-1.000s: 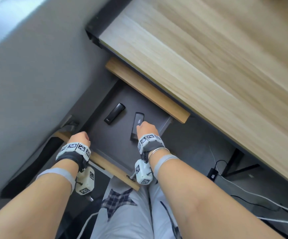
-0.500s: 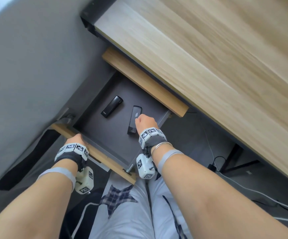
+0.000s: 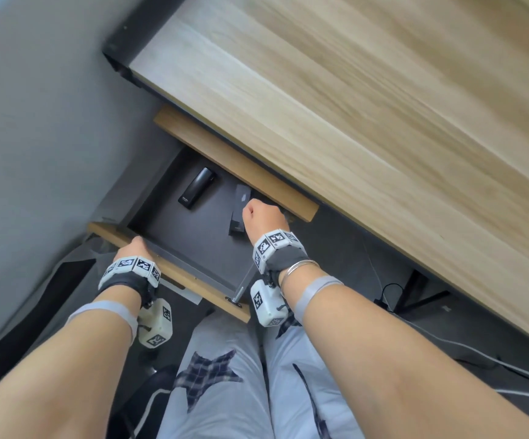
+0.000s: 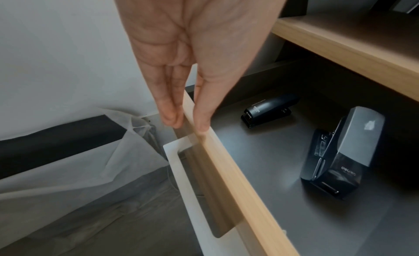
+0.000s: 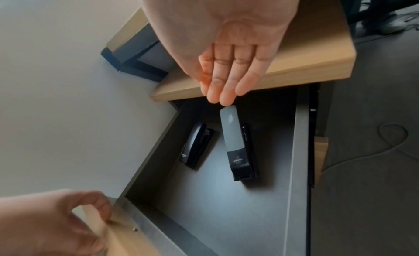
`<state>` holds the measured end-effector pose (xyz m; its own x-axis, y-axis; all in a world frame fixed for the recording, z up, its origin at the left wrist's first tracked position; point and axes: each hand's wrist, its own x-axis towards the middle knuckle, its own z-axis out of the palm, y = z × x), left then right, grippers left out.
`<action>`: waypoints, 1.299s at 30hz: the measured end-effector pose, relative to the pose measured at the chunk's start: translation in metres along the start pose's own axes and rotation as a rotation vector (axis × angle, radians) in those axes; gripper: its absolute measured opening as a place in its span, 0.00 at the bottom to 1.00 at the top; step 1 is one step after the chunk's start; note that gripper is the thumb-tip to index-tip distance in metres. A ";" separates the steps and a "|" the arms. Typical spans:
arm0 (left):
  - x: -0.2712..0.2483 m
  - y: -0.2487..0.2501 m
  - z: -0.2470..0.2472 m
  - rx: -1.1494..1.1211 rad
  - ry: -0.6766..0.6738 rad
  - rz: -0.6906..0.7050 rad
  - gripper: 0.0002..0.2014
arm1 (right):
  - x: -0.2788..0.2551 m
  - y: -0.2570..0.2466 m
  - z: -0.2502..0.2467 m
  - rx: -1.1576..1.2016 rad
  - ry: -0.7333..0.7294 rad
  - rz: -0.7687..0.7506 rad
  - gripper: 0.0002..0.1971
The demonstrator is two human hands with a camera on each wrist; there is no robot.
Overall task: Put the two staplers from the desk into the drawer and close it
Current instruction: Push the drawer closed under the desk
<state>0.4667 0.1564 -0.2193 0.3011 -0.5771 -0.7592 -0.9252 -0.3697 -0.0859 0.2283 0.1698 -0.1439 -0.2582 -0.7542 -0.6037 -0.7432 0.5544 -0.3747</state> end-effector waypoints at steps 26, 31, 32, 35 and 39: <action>0.006 0.149 -0.060 -0.077 -0.008 0.235 0.10 | 0.045 0.020 -0.114 0.262 0.358 -0.062 0.14; 0.008 0.165 -0.062 -0.004 0.005 0.314 0.15 | 0.046 0.024 -0.118 0.352 0.331 -0.065 0.15; 0.010 0.167 -0.062 0.022 -0.005 0.334 0.18 | 0.047 0.024 -0.117 0.365 0.330 -0.070 0.15; 0.015 0.170 -0.063 0.147 -0.072 0.411 0.32 | 0.049 0.026 -0.117 0.377 0.329 -0.077 0.15; 0.017 0.176 -0.062 0.163 -0.105 0.459 0.38 | 0.050 0.027 -0.117 0.376 0.330 -0.090 0.14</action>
<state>0.3236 0.0362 -0.2074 -0.1627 -0.5743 -0.8023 -0.9834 0.0286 0.1789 0.1235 0.1056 -0.1022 -0.4298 -0.8421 -0.3258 -0.5133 0.5248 -0.6791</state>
